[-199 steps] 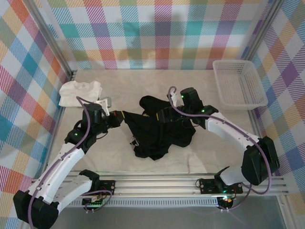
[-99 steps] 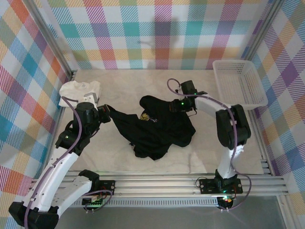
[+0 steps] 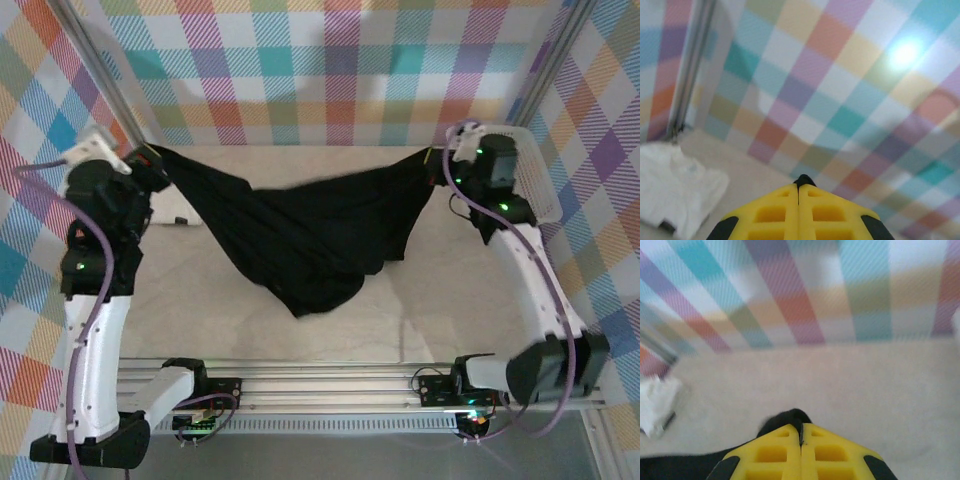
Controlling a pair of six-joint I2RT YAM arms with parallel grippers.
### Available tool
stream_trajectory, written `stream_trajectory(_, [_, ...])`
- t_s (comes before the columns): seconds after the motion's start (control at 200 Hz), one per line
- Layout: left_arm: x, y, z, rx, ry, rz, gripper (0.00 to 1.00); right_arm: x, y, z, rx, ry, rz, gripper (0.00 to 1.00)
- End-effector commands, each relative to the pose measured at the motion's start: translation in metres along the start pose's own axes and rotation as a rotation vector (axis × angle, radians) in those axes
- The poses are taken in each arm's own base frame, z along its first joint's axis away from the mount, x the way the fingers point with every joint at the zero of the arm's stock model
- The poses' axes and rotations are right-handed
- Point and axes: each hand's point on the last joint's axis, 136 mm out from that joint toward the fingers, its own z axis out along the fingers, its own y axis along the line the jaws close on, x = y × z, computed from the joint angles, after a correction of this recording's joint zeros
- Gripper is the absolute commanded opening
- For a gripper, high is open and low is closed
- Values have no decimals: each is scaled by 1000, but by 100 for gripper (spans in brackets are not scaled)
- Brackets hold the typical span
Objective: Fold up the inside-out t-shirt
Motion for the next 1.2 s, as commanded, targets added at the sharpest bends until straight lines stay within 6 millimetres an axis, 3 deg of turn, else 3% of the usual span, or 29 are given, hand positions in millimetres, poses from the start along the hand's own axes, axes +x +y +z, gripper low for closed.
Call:
stream_trajectory(0.0, [-33,-7,-17,18,-72,32,0,16,-4,-13,20,26,22,0])
stream_trajectory(0.08, [-31,-3,-19,-2,-63,59,0,29,-4,-27,27,27,51,0])
stream_trajectory(0.16, [-17,1,-16,-1,-28,64,0,58,0,-35,-18,75,110,2])
stream_trajectory(0.365, [61,18,2,24,188,48,0,178,7,-39,-38,353,193,10])
stream_trajectory(0.45, [83,34,-3,-10,221,63,0,229,7,-35,-57,502,265,12])
stream_trajectory(0.515, [94,47,-7,-51,236,83,0,253,7,-31,-78,569,300,11])
stream_trajectory(0.68, [114,72,-17,-128,264,122,0,264,13,-21,-123,650,305,10])
stream_trajectory(0.835, [146,85,-19,-137,341,128,0,286,-2,-24,-43,759,279,12])
stream_trajectory(1.055, [164,85,-12,-109,386,136,0,293,-34,-24,139,757,226,36])
stream_trajectory(1.2, [166,81,-8,-88,397,134,0,314,-31,-21,113,831,264,41])
